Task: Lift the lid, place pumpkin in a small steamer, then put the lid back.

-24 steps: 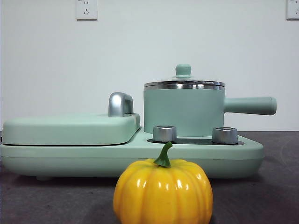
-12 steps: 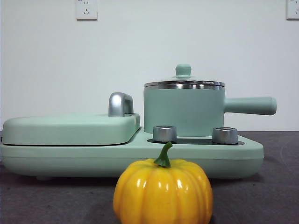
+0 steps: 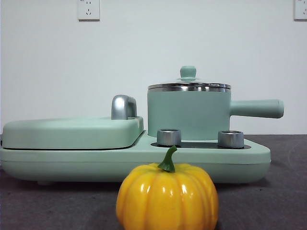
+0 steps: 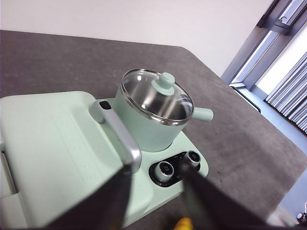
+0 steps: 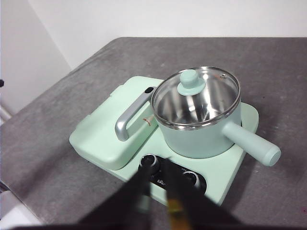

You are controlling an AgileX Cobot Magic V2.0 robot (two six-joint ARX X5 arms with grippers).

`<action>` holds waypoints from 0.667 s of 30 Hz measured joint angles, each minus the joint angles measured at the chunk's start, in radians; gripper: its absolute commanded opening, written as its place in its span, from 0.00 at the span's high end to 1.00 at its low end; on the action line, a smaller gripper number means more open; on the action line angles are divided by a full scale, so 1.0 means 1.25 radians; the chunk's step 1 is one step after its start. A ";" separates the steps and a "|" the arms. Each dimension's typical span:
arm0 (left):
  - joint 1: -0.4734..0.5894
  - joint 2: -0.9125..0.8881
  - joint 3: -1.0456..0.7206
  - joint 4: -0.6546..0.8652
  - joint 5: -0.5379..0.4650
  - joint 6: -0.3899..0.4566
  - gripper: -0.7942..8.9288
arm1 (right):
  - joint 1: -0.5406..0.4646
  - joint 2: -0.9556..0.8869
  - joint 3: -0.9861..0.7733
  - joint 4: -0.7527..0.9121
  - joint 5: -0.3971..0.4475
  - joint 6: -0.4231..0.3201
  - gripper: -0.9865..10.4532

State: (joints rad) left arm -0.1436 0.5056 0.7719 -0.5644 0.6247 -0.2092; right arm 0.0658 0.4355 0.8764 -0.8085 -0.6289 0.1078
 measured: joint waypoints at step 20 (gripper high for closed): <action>-0.018 0.078 0.001 0.029 0.001 0.004 0.46 | 0.000 0.000 0.000 -0.009 -0.019 0.004 0.48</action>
State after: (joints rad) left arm -0.1665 0.6029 0.7731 -0.5282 0.6254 -0.2039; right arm 0.0658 0.4355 0.8764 -0.8196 -0.6521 0.1123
